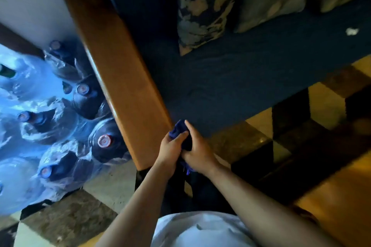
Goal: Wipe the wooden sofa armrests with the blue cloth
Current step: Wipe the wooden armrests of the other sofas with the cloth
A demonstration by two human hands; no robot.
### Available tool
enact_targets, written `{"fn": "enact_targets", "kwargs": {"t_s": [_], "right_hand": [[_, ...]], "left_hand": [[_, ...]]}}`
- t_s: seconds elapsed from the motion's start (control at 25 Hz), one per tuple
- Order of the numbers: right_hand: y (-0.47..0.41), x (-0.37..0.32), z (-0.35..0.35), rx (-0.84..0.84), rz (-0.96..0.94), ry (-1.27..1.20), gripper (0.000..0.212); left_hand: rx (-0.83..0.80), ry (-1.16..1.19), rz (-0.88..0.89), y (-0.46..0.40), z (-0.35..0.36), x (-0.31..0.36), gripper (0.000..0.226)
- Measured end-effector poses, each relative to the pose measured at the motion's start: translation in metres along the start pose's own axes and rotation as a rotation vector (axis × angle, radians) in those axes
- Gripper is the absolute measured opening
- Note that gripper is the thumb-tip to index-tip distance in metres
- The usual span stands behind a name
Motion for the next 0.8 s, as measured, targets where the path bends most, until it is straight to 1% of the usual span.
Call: {"fn": "enact_targets", "kwargs": {"t_s": [0.08, 0.16, 0.2, 0.32, 0.36, 0.4, 0.48, 0.56, 0.64, 0.72, 0.8], "right_hand": [[0.007, -0.011, -0.025, 0.096, -0.028, -0.131, 0.089], [0.014, -0.005, -0.073, 0.301, 0.004, -0.257, 0.078], [0.019, 0.005, -0.097, 0.362, 0.062, -0.327, 0.066], [0.038, 0.044, -0.161, 0.418, 0.185, -0.523, 0.002], [0.044, 0.054, -0.178, 0.425, 0.201, -0.555, 0.013], [0.051, 0.065, -0.191, 0.433, 0.209, -0.596, 0.018], [0.064, 0.092, -0.234, 0.49, 0.193, -0.637, 0.024], [0.07, 0.117, -0.281, 0.539, 0.181, -0.666, 0.03], [0.079, 0.146, -0.33, 0.587, 0.192, -0.724, 0.024], [0.088, 0.169, -0.378, 0.617, 0.207, -0.79, 0.016], [0.096, 0.186, -0.432, 0.676, 0.176, -0.826, 0.023]], "left_hand": [[-0.024, -0.073, 0.036, 0.002, 0.012, 0.019, 0.017], [-0.11, -0.132, 0.03, 0.009, 0.044, 0.033, 0.022], [-0.149, -0.141, 0.026, 0.012, 0.065, 0.037, 0.022], [-0.252, -0.17, 0.0, 0.024, 0.143, 0.037, 0.02], [-0.294, -0.213, -0.018, 0.026, 0.168, 0.033, 0.023], [-0.326, -0.275, -0.025, 0.029, 0.191, 0.03, 0.027], [-0.375, -0.414, -0.015, 0.03, 0.248, 0.021, 0.03], [-0.409, -0.506, -0.018, 0.032, 0.305, 0.014, 0.031], [-0.417, -0.555, -0.035, 0.034, 0.361, 0.004, 0.032], [-0.42, -0.597, -0.01, 0.035, 0.418, -0.003, 0.036], [-0.457, -0.622, 0.023, 0.037, 0.475, -0.007, 0.035]]}}
Point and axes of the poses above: each hand's wrist, its own y-axis away from the middle knuckle, its own z-axis out of the palm, x = y × z, the point moved 8 cm from there along -y, towards the middle knuckle, and after that the axes turned 4 degrees about -z, right-handed, at the moved point
